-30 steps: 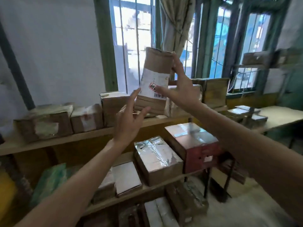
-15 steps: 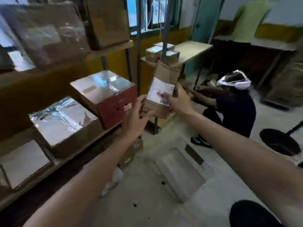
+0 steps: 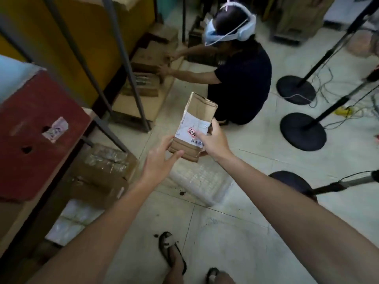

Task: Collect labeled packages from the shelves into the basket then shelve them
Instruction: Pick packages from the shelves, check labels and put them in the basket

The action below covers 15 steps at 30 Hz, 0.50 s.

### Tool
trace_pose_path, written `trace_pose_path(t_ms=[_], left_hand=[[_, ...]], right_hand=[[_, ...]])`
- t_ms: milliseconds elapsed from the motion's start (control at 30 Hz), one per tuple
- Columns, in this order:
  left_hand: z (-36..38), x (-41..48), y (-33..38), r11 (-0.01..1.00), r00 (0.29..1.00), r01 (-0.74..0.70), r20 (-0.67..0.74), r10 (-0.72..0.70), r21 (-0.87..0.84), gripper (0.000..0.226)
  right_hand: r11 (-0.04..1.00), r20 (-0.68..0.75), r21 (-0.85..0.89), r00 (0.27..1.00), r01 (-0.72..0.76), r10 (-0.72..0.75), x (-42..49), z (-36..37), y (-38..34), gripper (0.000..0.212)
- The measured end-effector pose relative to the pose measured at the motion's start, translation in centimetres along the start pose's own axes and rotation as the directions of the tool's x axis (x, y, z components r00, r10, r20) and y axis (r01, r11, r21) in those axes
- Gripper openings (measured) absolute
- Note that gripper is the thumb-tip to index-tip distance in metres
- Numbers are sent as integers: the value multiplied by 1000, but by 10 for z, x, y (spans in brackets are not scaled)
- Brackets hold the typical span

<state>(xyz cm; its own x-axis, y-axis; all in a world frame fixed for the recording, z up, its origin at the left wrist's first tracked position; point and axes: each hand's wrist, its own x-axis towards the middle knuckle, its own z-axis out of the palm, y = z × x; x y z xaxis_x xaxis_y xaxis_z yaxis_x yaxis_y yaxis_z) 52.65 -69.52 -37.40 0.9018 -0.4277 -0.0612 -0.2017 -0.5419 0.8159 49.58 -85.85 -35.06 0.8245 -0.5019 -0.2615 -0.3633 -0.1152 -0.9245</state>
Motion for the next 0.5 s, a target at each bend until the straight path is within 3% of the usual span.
trace_pose_path(t_ms=[200, 300, 500], left_hand=[[25, 54, -74, 987, 973, 27, 222, -63, 161, 31], [42, 80, -122, 959, 967, 54, 226, -120, 278, 31], [100, 136, -237, 899, 944, -156, 330, 13, 410, 32]], right_hand=[[989, -63, -33, 988, -145, 142, 64, 15, 79, 29], [969, -31, -85, 973, -232, 230, 101, 19, 127, 33], [931, -36, -209, 953, -300, 300, 183, 53, 249, 47]])
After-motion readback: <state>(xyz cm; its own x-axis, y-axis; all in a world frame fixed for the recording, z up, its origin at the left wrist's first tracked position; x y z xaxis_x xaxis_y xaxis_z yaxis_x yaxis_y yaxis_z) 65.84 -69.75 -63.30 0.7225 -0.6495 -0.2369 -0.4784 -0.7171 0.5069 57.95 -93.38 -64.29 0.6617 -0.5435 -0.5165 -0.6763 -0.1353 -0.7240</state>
